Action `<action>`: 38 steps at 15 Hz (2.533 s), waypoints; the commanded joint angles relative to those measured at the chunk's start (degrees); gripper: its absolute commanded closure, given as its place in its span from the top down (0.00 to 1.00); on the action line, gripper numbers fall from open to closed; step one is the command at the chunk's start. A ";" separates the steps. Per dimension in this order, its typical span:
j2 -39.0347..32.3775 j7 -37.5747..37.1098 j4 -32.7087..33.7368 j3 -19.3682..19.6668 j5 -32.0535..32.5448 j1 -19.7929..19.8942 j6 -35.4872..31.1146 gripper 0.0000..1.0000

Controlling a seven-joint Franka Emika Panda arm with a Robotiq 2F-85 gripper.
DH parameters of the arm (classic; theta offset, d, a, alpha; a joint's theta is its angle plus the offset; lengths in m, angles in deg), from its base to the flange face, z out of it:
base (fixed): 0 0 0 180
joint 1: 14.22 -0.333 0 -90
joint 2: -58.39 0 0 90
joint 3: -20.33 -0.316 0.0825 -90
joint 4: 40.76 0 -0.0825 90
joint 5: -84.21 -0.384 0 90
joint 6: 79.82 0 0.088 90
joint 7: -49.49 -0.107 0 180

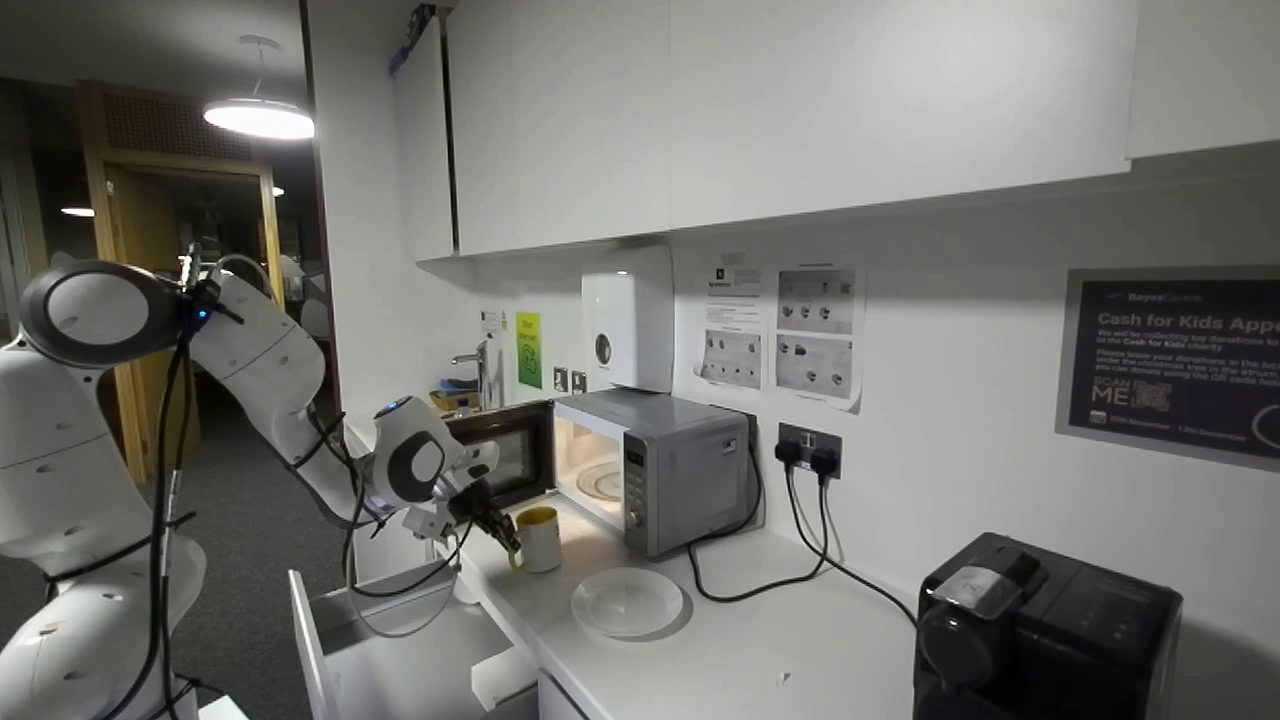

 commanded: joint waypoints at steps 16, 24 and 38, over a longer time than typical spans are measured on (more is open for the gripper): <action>-1.37 -4.42 6.51 -1.61 1.65 3.81 -2.92 0.04; -4.67 -1.89 13.21 -2.83 0.84 2.25 -1.51 0.04; -10.04 6.09 22.12 -2.90 -0.98 -0.14 3.48 0.04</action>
